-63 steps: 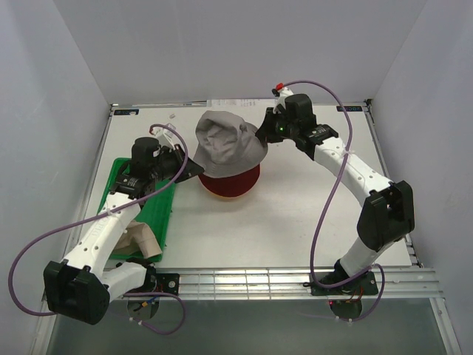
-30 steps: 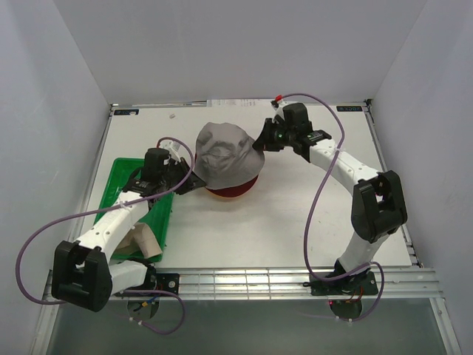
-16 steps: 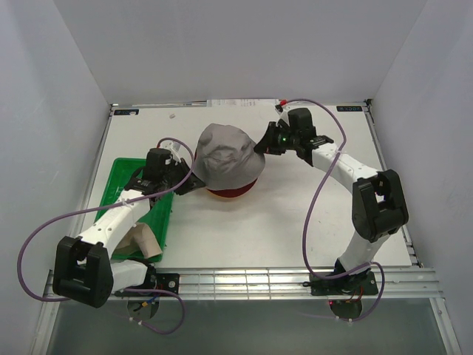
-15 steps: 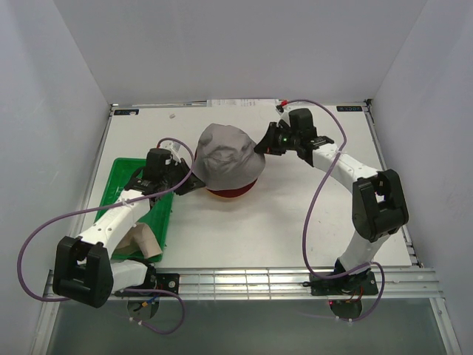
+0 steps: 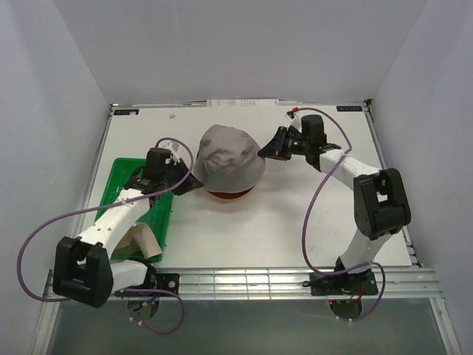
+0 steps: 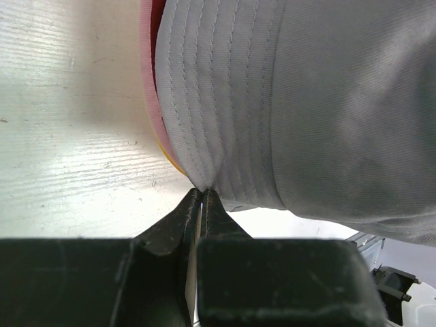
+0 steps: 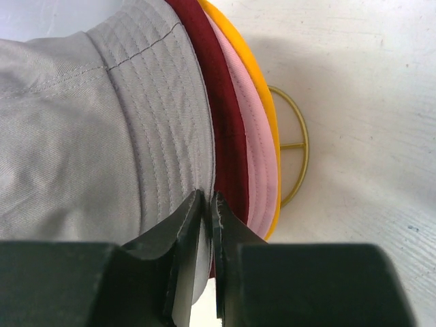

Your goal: Stack the hats

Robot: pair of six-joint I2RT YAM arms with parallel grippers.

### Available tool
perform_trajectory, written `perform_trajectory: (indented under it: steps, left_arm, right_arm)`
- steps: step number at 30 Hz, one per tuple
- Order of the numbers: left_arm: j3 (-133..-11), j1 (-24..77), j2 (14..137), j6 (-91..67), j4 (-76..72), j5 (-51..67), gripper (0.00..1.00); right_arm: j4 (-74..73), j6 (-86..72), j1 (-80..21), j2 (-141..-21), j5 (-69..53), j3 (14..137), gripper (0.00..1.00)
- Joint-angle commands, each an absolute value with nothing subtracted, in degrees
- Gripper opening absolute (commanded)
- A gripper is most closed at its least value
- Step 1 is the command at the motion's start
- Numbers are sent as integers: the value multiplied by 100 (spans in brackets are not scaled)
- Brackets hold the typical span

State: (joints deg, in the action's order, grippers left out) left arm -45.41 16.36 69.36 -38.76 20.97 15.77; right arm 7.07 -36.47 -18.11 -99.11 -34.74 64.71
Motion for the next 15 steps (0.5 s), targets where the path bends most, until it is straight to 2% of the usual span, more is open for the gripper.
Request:
perform_trajectory:
  steps: [1,3,4,15]
  left_arm:
    - [-4614,1608,6873,-3683,2725,1274,0]
    - [-4623,1608,6856,-3674,2751,1266,0]
    - [-4614,1608,6855,-3674,2751,1257,0]
    - [-4570,1608,7066,-3718,2839,1081,0]
  right_arm:
    - [905,-3814,-1705,-10055,-3647,6372,17]
    - [940,-3841,-1696,-10099,-3709,6381,14]
    - [949,-3850,-1696,-10107,-3709,6372,8]
    - [475,-3665,-1696,-10327,-3384,6407,8]
